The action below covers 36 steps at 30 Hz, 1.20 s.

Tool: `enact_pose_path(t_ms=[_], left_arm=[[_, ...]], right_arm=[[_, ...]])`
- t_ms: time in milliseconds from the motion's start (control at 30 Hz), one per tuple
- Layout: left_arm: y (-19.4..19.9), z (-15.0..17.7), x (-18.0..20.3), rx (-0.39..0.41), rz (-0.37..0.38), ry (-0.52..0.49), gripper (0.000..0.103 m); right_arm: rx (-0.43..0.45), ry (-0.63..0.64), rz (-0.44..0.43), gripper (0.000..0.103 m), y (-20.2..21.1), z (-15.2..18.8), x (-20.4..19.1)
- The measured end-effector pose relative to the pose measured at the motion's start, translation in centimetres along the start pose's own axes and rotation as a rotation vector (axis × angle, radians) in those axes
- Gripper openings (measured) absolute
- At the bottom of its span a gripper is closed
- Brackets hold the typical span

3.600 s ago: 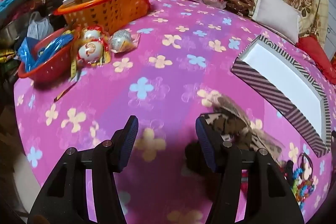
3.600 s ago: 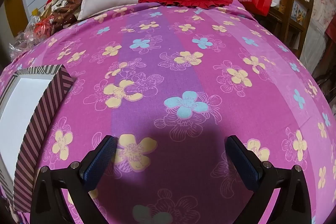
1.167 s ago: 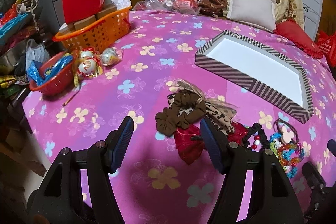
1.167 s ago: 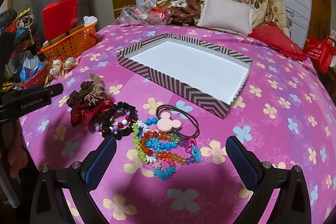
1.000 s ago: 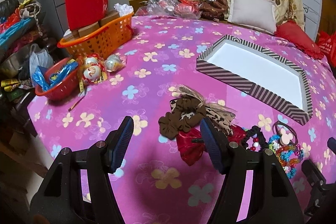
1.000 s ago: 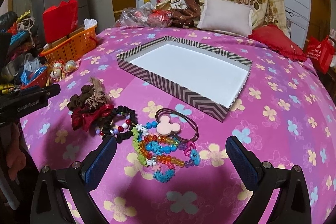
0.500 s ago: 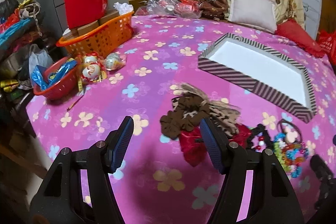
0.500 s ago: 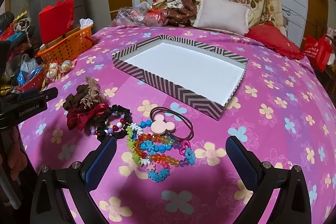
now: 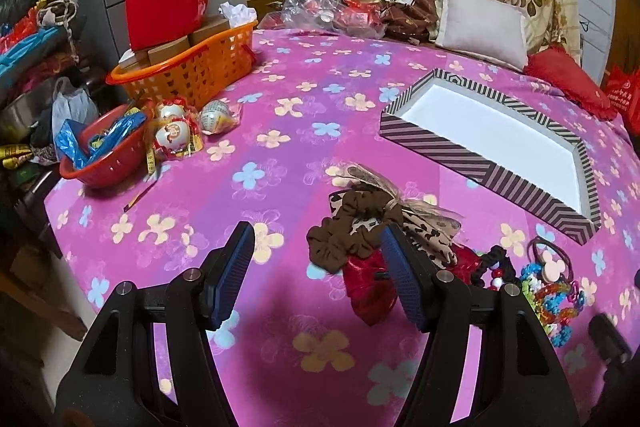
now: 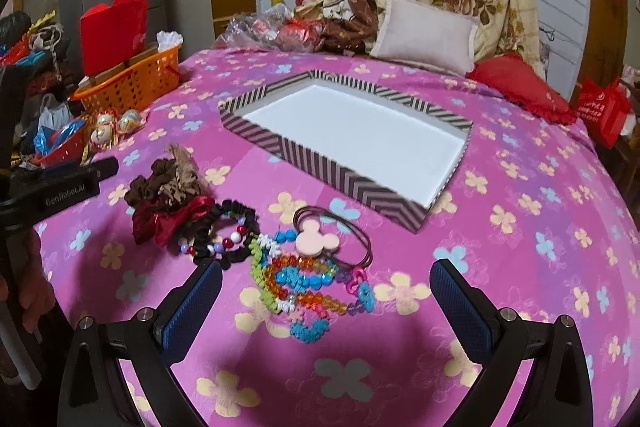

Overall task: Organize jewelry
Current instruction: 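Move both tools toward the pile of hair accessories beside the tray, then grasp the brown scrunchie with leopard bow using the left gripper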

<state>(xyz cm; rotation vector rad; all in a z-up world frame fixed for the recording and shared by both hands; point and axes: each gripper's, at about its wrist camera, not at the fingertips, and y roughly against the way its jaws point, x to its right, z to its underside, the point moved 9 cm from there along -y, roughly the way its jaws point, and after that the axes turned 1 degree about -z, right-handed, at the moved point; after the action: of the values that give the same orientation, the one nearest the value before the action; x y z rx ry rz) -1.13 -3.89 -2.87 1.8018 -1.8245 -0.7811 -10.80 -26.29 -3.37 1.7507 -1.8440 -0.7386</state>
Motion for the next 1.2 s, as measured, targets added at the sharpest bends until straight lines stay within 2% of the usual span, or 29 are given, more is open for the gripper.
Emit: enact_pose_path(t_ms=[400, 500, 733, 1000, 1067, 1133, 1200], left_arm=[[-0.3, 0.3, -0.7, -0.028, -0.003, 0.016, 0.066], [-0.1, 0.2, -0.3, -0.015, 0.000, 0.007, 0.066], [0.1, 0.4, -0.1, -0.009, 0.011, -0.003, 0.066], [-0.8, 0.8, -0.3, -0.044, 0.050, 0.030, 0.066], [-1.0, 0.9, -0.1, -0.052, 0.064, 0.032, 0.066], [-1.2, 1.0, 0.1, -0.068, 0.097, 0.045, 0.066], [-1.4, 1.1, 0.3, -0.092, 0.135, 0.067, 0.066]], right_arm=[[-0.017, -0.040, -0.031, 0.103, 0.0, -0.1, 0.5], [-0.011, -0.040, -0.029, 0.103, 0.1, 0.0, 0.6], [-0.015, -0.005, -0.012, 0.103, -0.9, 0.7, 0.9], [-0.012, 0.039, 0.009, 0.103, -1.8, 0.5, 1.8], [-0.019, 0.033, -0.007, 0.100, -2.3, 0.3, 2.0], [-0.031, 0.033, -0.024, 0.090, -2.9, -0.1, 2.1], [-0.050, 0.037, -0.028, 0.085, -3.7, -0.4, 2.2]])
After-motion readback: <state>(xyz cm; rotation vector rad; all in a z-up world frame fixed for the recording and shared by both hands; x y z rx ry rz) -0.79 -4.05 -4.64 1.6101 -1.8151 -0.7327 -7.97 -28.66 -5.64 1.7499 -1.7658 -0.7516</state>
